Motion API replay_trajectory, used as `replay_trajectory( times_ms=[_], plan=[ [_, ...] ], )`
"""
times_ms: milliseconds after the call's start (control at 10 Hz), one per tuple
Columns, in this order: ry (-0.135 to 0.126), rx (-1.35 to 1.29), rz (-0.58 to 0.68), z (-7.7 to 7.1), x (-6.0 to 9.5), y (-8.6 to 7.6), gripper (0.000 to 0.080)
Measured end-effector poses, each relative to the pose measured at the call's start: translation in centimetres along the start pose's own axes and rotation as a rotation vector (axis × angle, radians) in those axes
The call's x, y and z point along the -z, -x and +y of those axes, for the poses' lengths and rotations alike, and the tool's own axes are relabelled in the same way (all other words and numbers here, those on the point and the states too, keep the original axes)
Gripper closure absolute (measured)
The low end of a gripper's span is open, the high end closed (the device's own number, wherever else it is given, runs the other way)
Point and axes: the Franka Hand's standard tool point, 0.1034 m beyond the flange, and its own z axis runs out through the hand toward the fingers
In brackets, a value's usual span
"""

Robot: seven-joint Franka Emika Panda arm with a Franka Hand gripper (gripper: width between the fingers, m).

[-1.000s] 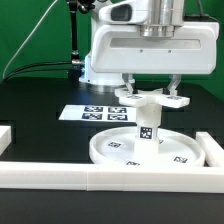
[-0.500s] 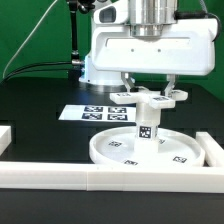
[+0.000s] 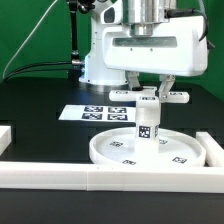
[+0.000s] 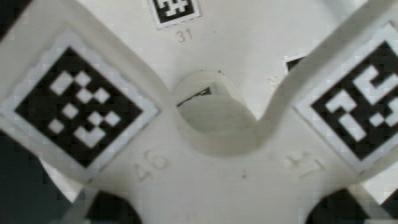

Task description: Assemble round table

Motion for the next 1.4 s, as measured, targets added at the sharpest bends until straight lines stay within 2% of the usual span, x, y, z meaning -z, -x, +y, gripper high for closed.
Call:
replay_trajectory(
  times_ms=[300,400,700,800,900,1000,1100,1200,1300,1400],
  plan=[
    [-0.07,-0.401,0.006,-0.1,0.2,0.3,0.0356],
    [-0.084,-0.526,0.004,-0.2,0.2,0.3,0.0356],
    [-0.101,-0.721,-0.026,-0.1,0.2,0.1,0.0356],
    [-0.104,-0.76,-0.034,-0.1,0.2,0.2,0.0327],
    [-0.104,-0.76,-0.035,-0.2,0.2,0.3,0.0212],
    [-0.104,-0.743,-0.034,-0.2,0.2,0.3,0.0212],
    [-0.109,-0.703,-0.04,-0.4,1.0,0.3,0.0163],
    [-0.11,-0.679,-0.061,-0.6,2.7,0.4,0.0153],
    [-0.123,-0.663,-0.069,-1.0,4.1,0.4,0.0153],
    [-0.122,-0.653,-0.085,-1.4,5.1,0.9,0.0151]
  ],
)
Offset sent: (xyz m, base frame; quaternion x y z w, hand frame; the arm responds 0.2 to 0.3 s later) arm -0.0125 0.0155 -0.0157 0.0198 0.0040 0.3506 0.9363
